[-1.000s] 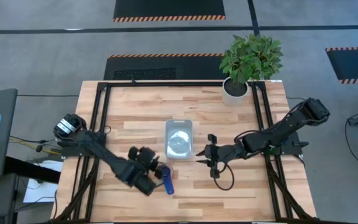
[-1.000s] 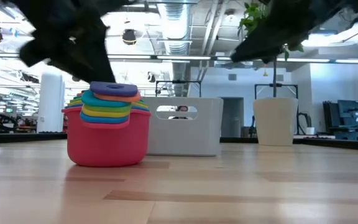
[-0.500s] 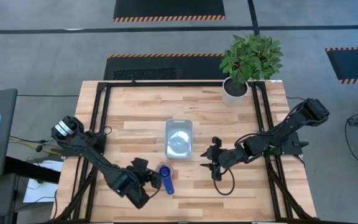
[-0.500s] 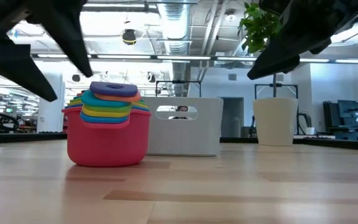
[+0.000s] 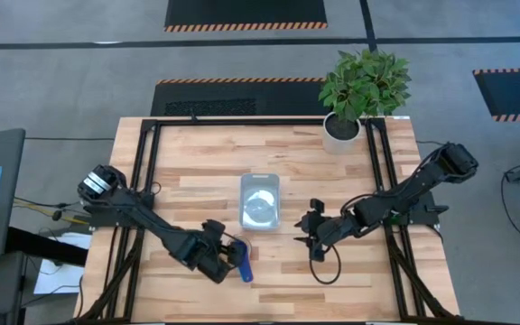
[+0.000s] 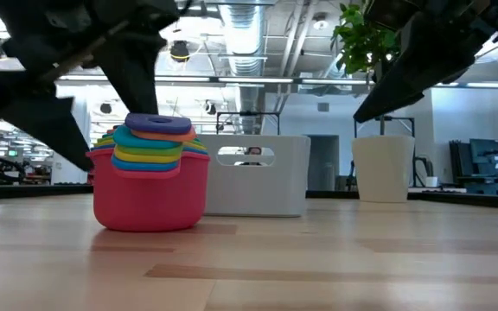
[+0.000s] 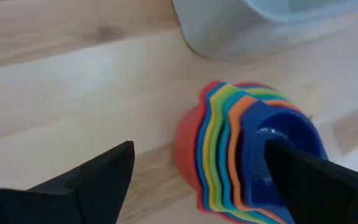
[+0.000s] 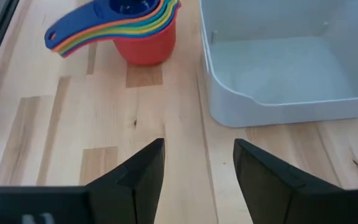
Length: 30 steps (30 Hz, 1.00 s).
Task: Nest measuring cups in basket
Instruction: Put the nested measuring cups into the white bin
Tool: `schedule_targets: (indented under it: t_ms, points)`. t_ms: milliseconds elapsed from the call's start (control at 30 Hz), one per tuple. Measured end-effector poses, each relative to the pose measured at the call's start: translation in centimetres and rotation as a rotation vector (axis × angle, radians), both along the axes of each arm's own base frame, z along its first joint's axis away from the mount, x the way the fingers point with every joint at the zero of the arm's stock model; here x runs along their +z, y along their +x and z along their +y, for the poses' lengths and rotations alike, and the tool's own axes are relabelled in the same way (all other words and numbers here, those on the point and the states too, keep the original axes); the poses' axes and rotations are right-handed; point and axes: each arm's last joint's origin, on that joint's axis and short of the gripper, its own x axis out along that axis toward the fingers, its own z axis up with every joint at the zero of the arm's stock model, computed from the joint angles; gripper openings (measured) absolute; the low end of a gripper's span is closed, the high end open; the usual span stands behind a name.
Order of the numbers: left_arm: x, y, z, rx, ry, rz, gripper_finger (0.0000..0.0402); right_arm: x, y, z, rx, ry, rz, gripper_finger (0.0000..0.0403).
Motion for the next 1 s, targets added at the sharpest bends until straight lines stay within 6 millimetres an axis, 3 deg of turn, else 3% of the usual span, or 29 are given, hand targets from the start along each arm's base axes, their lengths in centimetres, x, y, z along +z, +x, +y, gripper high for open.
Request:
schedule_targets:
  t_ms: [267, 667, 1000]
  points:
    - [-0.2, 1.9, 1.7, -0.120, -0.042, 0.009, 0.0348, -0.1, -0.1, 0.0, 0.004, -0.008, 0.015, 0.0217]
    - [-0.4, 2.4, 2.9, -0.177, -0.125, 0.080, 0.0345, -0.3, -0.3, 0.0, -0.001, -0.007, 0.040, 0.0217]
    - [-0.3, 2.6, 3.3, -0.159, -0.124, 0.077, 0.0256, -0.3, -0.3, 0.0, -0.007, -0.002, 0.043, 0.0217]
